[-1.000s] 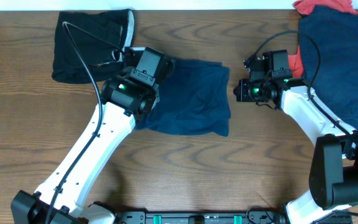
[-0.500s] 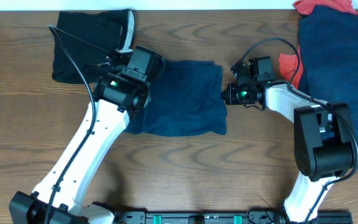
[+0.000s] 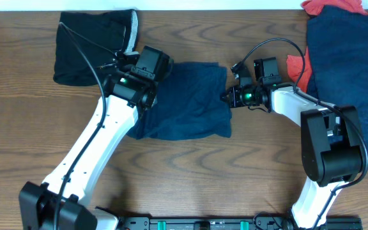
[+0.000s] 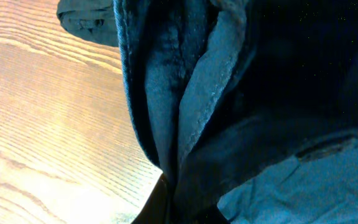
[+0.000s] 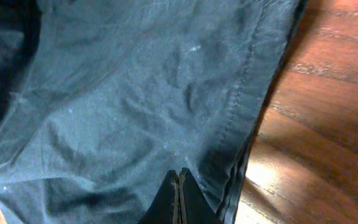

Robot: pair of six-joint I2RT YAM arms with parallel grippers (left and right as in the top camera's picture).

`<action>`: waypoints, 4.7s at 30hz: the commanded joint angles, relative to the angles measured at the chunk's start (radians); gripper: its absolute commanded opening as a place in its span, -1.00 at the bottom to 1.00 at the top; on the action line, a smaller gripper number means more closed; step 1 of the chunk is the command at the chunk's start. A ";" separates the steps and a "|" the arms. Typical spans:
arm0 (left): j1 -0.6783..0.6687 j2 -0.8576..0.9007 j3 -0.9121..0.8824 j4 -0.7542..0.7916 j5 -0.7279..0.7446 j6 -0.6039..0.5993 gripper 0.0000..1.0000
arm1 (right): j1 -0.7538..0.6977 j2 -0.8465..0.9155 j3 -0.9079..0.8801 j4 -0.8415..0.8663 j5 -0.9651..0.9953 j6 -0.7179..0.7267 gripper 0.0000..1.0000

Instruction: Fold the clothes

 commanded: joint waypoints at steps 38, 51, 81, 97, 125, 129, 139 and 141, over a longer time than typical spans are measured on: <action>-0.309 0.279 0.117 0.413 0.179 0.014 -0.89 | 0.004 0.166 -0.003 -0.033 -0.007 -0.021 -0.98; -0.379 0.383 0.117 0.545 0.217 0.014 -0.86 | 0.003 0.166 -0.003 -0.035 -0.008 -0.021 -0.98; -0.241 0.115 0.148 0.416 0.217 0.161 0.66 | -0.216 -0.210 0.011 -0.262 -0.117 -0.042 0.80; 0.056 -0.077 0.147 0.184 0.217 0.161 0.82 | 0.045 -0.210 0.010 -0.259 0.219 0.090 0.99; 0.056 0.001 0.135 0.171 0.217 0.161 0.82 | 0.172 -0.068 0.023 -0.120 0.469 0.192 -0.97; 0.056 0.005 0.135 0.161 0.217 0.165 0.82 | 0.127 -0.157 0.039 -0.141 0.418 0.192 0.02; 0.016 0.078 0.135 0.150 0.383 0.307 0.82 | -0.042 -0.401 0.050 -0.227 0.419 0.138 0.54; -0.010 0.114 0.135 0.146 0.416 0.354 0.82 | -0.074 -0.409 0.050 -0.246 0.419 0.132 0.57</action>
